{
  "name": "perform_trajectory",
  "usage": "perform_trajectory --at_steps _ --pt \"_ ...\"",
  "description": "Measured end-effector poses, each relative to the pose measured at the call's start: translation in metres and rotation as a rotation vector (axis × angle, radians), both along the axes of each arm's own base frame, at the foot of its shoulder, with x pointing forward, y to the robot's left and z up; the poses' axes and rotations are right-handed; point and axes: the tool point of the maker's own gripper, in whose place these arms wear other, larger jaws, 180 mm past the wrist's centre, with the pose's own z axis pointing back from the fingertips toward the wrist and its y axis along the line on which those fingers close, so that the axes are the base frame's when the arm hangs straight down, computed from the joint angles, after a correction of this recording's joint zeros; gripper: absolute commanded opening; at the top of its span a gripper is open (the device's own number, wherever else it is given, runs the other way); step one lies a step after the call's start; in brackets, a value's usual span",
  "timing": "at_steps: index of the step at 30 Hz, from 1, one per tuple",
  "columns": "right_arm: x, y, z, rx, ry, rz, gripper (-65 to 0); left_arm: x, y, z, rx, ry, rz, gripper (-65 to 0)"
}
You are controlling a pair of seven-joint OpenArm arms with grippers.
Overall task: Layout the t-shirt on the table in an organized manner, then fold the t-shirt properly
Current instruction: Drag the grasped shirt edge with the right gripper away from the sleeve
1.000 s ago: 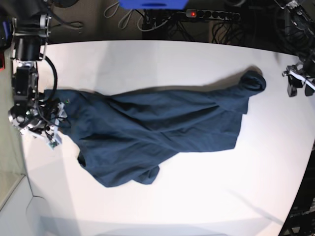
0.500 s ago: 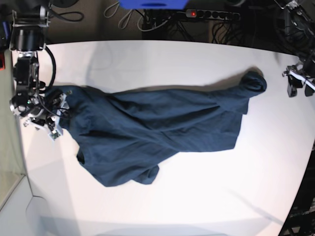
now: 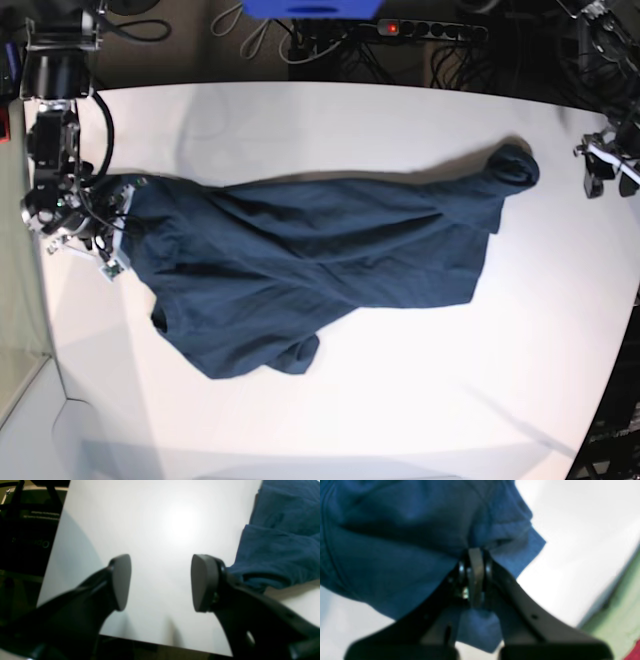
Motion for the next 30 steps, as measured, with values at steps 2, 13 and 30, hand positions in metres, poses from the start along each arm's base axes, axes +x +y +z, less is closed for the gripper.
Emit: perform_trajectory --at_steps 2,13,30 --pt "-0.001 -0.005 0.019 -0.009 -0.06 -0.016 -65.0 0.0 0.0 0.0 0.003 0.002 -0.001 -27.9" --pt "-0.015 0.029 0.107 -0.09 -0.31 0.084 -65.0 0.006 -0.005 0.018 0.039 -0.041 -0.019 -27.9" --pt "-0.07 0.035 0.059 -0.07 -0.147 0.117 -65.0 0.009 -0.012 0.021 0.006 -0.069 -0.03 -27.9"
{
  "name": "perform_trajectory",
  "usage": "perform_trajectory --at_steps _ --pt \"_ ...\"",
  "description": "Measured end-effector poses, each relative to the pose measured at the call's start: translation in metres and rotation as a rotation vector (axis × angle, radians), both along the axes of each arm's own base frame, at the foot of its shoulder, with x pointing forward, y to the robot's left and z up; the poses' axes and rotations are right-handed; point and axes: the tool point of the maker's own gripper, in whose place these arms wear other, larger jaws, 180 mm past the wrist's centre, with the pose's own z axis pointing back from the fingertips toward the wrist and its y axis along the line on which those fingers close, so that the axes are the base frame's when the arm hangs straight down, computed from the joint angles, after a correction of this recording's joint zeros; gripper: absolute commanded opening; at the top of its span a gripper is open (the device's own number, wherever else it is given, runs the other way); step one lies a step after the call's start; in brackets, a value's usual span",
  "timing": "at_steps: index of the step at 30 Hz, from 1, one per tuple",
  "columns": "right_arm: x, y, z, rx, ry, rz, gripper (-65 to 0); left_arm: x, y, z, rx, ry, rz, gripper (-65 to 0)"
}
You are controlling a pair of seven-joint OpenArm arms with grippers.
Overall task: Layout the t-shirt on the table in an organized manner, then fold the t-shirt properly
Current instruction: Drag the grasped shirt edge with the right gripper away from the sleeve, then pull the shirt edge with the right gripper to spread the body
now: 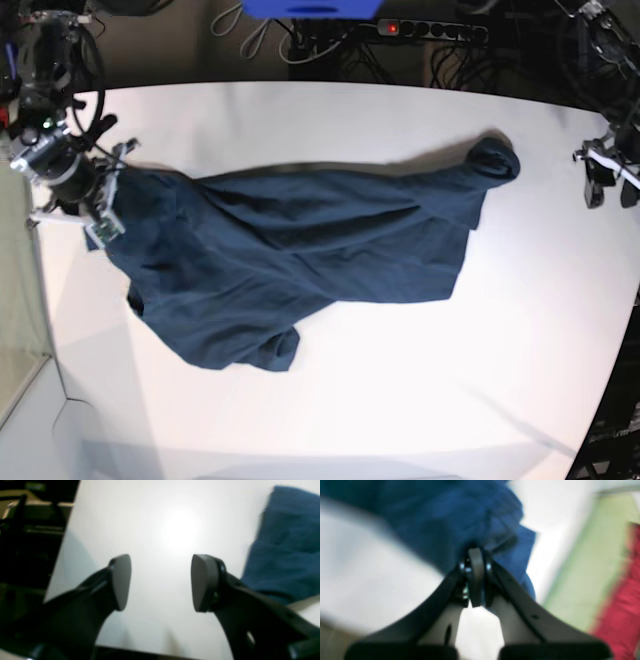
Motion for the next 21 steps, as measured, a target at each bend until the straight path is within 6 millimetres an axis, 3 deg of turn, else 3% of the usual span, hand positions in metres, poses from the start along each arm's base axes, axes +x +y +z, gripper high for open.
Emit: perform_trajectory --at_steps 4,9,13,21 --pt "-0.013 -0.01 -0.008 -0.024 0.035 -0.025 -65.0 0.001 -0.001 0.002 -0.01 -0.011 -0.004 -27.9" --pt "-0.033 0.01 -0.026 0.048 0.089 -0.046 -65.0 0.002 -0.001 0.002 -0.013 -0.014 -0.004 -27.9" --pt "-0.029 0.01 -0.027 0.058 0.082 -0.054 -64.5 0.002 -0.001 0.002 -0.012 -0.013 -0.005 -27.9" --pt "-0.041 0.011 -0.036 0.064 0.117 -0.055 -37.8 0.005 -0.001 0.004 -0.015 -0.021 -0.005 -27.9"
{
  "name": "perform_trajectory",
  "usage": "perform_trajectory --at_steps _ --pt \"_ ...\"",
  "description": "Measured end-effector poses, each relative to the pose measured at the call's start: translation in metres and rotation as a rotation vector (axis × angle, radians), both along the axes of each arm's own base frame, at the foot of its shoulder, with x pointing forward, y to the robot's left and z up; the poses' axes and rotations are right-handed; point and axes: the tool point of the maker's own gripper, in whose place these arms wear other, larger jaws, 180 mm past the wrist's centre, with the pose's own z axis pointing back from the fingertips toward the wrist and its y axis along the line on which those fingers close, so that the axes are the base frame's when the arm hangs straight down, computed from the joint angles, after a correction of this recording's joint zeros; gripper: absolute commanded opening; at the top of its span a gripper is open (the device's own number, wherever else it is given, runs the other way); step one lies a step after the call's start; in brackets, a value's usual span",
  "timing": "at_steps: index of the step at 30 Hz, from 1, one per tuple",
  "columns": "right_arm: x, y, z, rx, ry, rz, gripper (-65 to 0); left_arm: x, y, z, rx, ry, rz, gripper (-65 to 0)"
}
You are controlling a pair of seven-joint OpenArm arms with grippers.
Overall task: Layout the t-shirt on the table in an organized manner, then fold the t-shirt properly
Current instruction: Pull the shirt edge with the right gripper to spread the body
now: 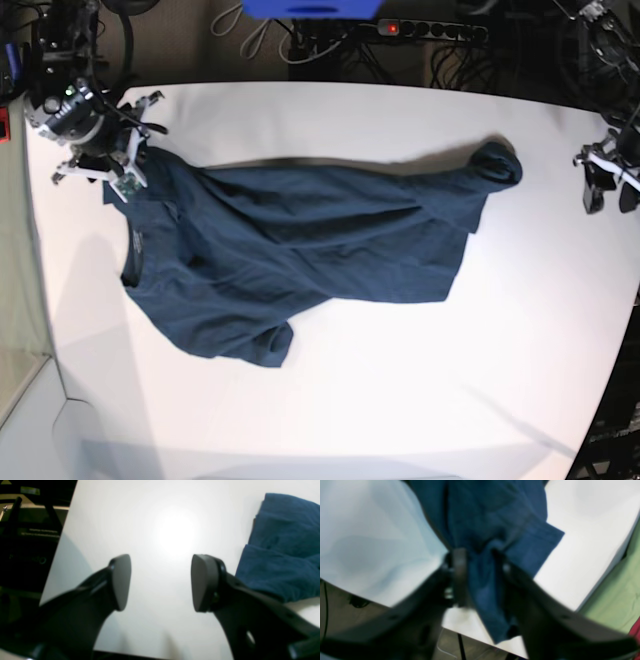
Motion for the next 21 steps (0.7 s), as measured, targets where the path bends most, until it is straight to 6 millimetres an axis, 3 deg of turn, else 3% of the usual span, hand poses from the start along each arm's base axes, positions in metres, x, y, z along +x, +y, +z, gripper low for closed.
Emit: perform_trajectory --at_steps 5,13,21 --pt "-0.01 -0.001 -0.002 -0.013 0.025 -0.002 -31.1 0.0 0.0 0.0 0.0 0.001 0.0 -27.9" --pt "-0.001 0.004 0.021 -0.032 -0.043 0.02 -31.0 0.0 0.0 0.0 -0.001 0.0 0.0 -27.9" --pt "0.033 0.015 0.039 -0.032 -0.124 0.057 -30.6 0.0 0.0 0.0 0.0 0.001 0.0 -27.9"
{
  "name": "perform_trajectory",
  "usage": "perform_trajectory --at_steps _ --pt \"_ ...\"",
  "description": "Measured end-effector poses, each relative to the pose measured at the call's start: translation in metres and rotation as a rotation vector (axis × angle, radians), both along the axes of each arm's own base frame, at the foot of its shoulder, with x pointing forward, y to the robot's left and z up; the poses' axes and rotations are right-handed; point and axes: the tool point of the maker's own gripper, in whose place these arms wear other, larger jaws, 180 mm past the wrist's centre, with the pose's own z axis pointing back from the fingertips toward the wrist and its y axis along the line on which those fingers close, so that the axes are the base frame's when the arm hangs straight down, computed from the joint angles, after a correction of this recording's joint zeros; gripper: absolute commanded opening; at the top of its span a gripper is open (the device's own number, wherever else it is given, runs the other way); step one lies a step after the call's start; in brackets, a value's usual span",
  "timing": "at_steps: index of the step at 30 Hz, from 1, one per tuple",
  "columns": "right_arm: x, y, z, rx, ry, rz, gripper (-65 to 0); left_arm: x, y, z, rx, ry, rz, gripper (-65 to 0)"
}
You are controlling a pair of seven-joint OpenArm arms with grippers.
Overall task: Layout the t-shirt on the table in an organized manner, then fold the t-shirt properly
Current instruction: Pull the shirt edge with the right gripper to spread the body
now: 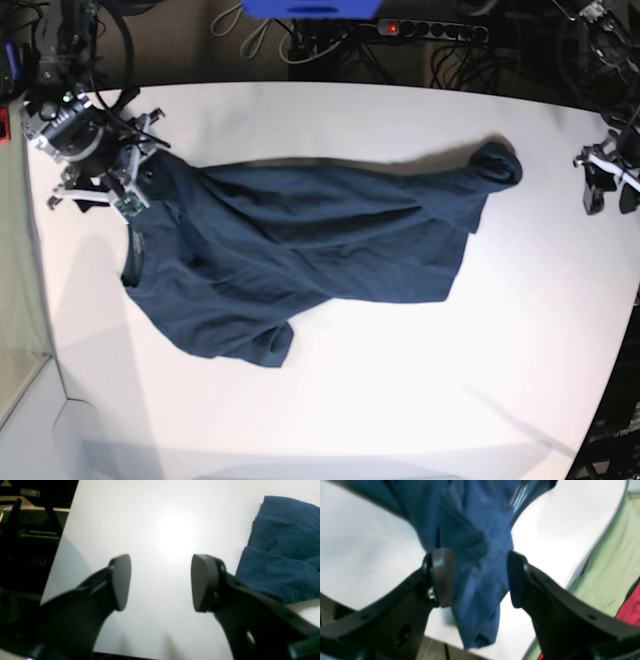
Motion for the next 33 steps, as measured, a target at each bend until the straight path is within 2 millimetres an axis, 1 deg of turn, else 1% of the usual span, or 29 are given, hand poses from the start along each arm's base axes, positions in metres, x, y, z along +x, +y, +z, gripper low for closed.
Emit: perform_trajectory --at_steps 3,5,8,9,11,13,17,21,22,25,28,30,32,33 --pt "0.013 0.022 0.007 0.02 -0.03 0.091 -30.6 0.0 0.0 0.0 -0.001 -0.001 0.0 -27.9" --pt "0.013 0.031 0.005 -0.004 -0.019 0.13 -30.7 0.0 0.0 0.0 -0.001 -0.001 0.0 -27.9" --pt "0.011 0.048 0.001 0.023 -0.009 0.176 -30.7 0.0 0.0 0.0 -0.001 -0.001 0.0 -27.9" --pt "0.012 0.05 0.002 0.024 -0.011 0.183 -30.7 0.0 0.0 0.0 -0.001 -0.001 0.0 -27.9" --pt "0.013 0.05 0.001 0.026 -0.011 0.183 -30.7 0.0 0.0 0.0 0.0 -0.001 0.002 -27.9" --pt "0.014 0.046 -0.007 0.02 0.014 0.173 -30.7 0.0 0.001 0.0 0.0 -0.001 0.002 -27.9" --pt "0.022 0.039 -0.017 0.014 0.037 0.154 -30.7 0.0 0.0 0.0 -0.001 -0.001 0.002 -27.9" --pt "0.026 0.03 -0.017 -0.011 0.042 0.149 -30.8 0.0 0.001 0.0 0.0 0.0 0.002 -27.9" --pt "0.026 0.03 -0.017 -0.009 0.042 0.149 -30.9 0.0 0.001 0.0 0.001 0.001 0.003 -27.9" --pt "0.025 0.029 -0.023 0.0 0.057 0.144 -31.0 0.0 0.0 0.0 0.0 0.0 0.002 -27.9" --pt "0.022 0.027 -0.032 0.006 0.085 0.136 -31.2 -0.001 0.001 0.0 0.002 0.002 0.003 -27.9" --pt "0.019 0.024 -0.041 0.007 0.113 0.127 -33.3 0.0 0.001 0.0 0.002 0.001 0.003 -27.9" --pt "0.017 0.021 -0.045 0.003 0.129 0.121 -38.8 -0.001 0.001 0.0 0.002 0.002 0.003 -27.9" --pt "0.017 0.021 -0.046 0.004 0.129 0.121 -43.0 -0.001 0.001 0.0 0.002 0.002 0.003 -27.9"
